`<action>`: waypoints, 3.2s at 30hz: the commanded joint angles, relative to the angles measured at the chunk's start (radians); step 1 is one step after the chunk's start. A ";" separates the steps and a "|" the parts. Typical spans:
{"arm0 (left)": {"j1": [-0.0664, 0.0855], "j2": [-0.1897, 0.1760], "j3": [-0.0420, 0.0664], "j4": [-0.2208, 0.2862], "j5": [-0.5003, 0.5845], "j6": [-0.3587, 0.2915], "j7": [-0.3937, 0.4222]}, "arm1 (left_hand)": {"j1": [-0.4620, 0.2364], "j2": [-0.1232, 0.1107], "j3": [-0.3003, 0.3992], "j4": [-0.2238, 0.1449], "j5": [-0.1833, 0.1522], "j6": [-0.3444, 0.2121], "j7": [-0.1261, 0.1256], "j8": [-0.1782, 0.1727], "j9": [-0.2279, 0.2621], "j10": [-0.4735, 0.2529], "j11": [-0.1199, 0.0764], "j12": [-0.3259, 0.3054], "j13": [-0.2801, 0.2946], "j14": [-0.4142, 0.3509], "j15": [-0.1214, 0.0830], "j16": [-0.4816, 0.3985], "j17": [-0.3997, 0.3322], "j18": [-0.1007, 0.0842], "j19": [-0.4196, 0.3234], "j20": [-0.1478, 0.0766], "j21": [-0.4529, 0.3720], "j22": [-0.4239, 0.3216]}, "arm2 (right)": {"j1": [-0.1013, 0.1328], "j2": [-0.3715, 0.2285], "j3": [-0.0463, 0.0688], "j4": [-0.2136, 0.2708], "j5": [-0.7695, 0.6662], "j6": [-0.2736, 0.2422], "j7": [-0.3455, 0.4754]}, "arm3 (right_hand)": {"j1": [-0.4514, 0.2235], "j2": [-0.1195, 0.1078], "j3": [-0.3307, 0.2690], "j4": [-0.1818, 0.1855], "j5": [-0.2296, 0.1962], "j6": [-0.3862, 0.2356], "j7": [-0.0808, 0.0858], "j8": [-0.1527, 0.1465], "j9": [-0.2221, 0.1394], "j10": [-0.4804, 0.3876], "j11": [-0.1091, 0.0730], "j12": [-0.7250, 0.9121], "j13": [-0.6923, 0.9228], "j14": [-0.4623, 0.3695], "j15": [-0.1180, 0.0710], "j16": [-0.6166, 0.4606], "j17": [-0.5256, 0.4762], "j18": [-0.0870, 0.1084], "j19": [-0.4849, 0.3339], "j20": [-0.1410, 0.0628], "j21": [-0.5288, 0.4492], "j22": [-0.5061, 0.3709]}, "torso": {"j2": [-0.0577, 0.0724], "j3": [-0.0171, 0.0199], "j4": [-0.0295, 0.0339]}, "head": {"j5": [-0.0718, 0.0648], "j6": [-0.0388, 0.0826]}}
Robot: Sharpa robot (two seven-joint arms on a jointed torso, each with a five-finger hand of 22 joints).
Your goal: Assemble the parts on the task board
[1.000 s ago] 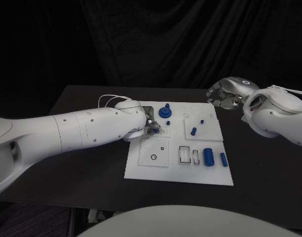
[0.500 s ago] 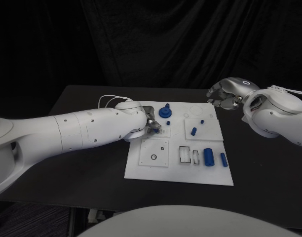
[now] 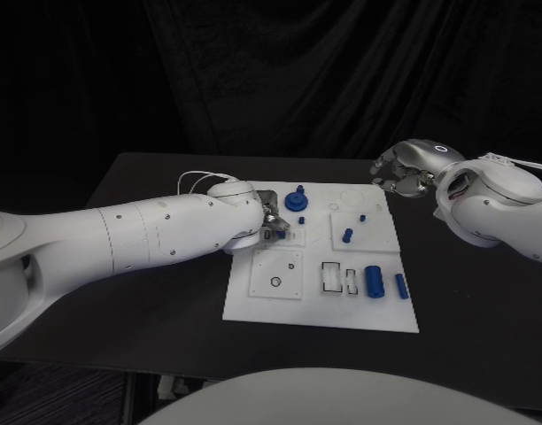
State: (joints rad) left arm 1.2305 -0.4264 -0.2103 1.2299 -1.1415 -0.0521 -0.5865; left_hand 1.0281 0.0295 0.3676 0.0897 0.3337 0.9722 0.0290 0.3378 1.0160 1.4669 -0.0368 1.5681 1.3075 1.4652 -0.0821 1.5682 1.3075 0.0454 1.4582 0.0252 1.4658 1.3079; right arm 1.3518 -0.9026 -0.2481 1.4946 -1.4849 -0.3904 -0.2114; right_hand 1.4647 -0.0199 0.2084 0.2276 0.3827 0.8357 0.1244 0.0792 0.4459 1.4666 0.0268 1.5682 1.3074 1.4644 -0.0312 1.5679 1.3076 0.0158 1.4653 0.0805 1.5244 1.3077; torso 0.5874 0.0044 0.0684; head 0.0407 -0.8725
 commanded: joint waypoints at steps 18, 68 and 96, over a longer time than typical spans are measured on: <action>-0.017 -0.006 -0.001 0.011 0.001 0.024 0.001 | -0.012 0.000 0.010 -0.001 -0.008 0.004 0.003 -0.006 0.002 0.104 -0.002 0.003 0.263 0.106 -0.005 0.003 0.263 0.004 -0.009 0.000 -0.010 0.087 | -0.004 0.000 0.001 -0.002 -0.003 0.021 -0.029 | -0.001 -0.006 0.006 -0.001 0.007 0.007 0.003 -0.007 -0.002 0.104 0.009 0.003 0.263 0.106 0.009 0.003 0.263 0.000 0.063 0.009 -0.004 0.242 | -0.001 0.0010 0.0002 | 0.001 0.000; -0.046 0.004 -0.001 -0.024 0.001 -0.001 0.025 | -0.134 0.002 -0.169 0.158 -0.258 0.017 0.026 -0.114 -0.003 0.104 0.020 0.003 0.263 0.106 0.014 0.003 0.263 0.008 -0.018 0.018 -0.031 0.082 | -0.007 -0.004 0.001 0.001 -0.003 0.044 -0.041 | -0.004 -0.007 0.008 0.000 0.007 0.007 0.004 -0.007 -0.005 0.104 0.009 0.003 0.263 0.106 0.009 0.003 0.263 0.001 0.060 0.009 -0.007 0.240 | -0.001 0.0000 -0.0012 | 0.003 0.000; -0.037 -0.118 0.000 0.081 -0.068 -0.205 0.095 | -0.098 0.055 -0.317 0.198 -0.193 -0.017 0.016 -0.052 0.189 0.104 0.011 0.003 0.263 0.106 0.006 0.003 0.263 0.003 0.005 0.011 -0.023 0.109 | -0.009 -0.011 0.001 -0.001 -0.003 0.039 -0.041 | -0.009 -0.009 0.007 0.003 0.008 0.007 0.004 -0.008 -0.007 0.104 0.010 0.003 0.263 0.106 0.010 0.003 0.263 0.002 0.060 0.010 -0.008 0.240 | -0.001 -0.0001 -0.0008 | 0.012 0.000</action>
State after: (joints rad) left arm 1.1917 -0.5423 -0.2113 1.3022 -1.1855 -0.1881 -0.5345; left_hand 0.9217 0.0880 0.0561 0.2888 0.1349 0.9545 0.0530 0.2804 1.2020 1.4665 -0.0230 1.5681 1.3074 1.4652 -0.0748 1.5682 1.3079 0.0454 1.4570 0.0378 1.4391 1.3073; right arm 1.3453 -0.9118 -0.2479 1.4937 -1.4848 -0.3517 -0.2353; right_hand 1.4605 -0.0241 0.2112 0.2303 0.3866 0.8393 0.1280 0.0755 0.4408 1.4666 0.0268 1.5682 1.3074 1.4671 -0.0285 1.5679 1.3074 0.0159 1.4688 0.0840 1.5207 1.3076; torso 0.5866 0.0042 0.0682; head 0.0526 -0.8725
